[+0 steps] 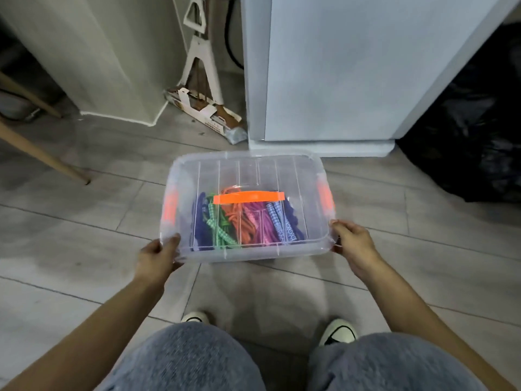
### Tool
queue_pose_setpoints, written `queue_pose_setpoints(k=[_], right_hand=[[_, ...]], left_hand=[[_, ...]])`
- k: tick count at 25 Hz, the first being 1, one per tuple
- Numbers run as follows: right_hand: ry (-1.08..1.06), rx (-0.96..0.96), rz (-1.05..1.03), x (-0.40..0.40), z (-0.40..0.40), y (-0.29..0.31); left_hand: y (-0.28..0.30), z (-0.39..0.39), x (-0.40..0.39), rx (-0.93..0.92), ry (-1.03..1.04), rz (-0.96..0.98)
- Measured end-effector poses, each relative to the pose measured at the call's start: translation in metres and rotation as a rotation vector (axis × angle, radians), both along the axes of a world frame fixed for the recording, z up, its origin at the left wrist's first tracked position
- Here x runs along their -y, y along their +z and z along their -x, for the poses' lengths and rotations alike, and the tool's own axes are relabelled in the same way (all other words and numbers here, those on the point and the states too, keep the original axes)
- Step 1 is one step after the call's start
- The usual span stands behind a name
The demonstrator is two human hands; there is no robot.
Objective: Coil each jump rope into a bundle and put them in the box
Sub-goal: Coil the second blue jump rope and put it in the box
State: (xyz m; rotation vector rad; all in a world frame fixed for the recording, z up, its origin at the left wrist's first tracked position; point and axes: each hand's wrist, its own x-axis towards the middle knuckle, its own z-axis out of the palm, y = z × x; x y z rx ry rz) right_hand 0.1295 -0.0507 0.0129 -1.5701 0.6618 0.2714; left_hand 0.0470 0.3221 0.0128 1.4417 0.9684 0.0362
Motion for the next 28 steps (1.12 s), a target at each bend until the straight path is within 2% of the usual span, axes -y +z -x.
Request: queue_pose_setpoints(k=[7, 13, 15, 17, 19, 21, 23, 25, 28], right_hand=[[-0.44, 0.014, 0.056, 0.098, 0.033, -0.011], [-0.428, 0.034, 0.072, 0.142, 0.041, -0.018], [-0.422, 0.034, 0.094, 0.142, 0.04, -0.018], [-0.409, -0.021, 0.06, 0.139, 0.036, -0.016], [-0.379, -0.067, -0.113, 0.137, 0.028, -0.012], [-0.358, -0.058, -0.271, 0.139, 0.018, -0.01], [-0.396, 0.006, -0.27, 0.139, 0.012, -0.012], [-0.404, 0.135, -0.012, 0.138, 0.011, -0.018], [-0.224, 0.25, 0.418, 0.133, 0.016, -0.019]], left_hand=[[-0.015, -0.053, 0.095, 0.04, -0.279, -0.046], [-0.016, -0.057, 0.132, 0.015, -0.318, -0.085], [-0.013, -0.066, 0.13, -0.054, -0.266, 0.018], [-0.012, -0.084, 0.126, -0.115, -0.223, 0.206], [-0.018, -0.1, 0.122, -0.133, -0.196, 0.341], [-0.02, -0.108, 0.121, -0.102, -0.162, 0.357], [-0.016, -0.11, 0.124, -0.004, -0.108, 0.232], [-0.006, -0.106, 0.129, 0.065, -0.156, -0.037], [0.0, -0.091, 0.138, 0.117, -0.414, -0.469]])
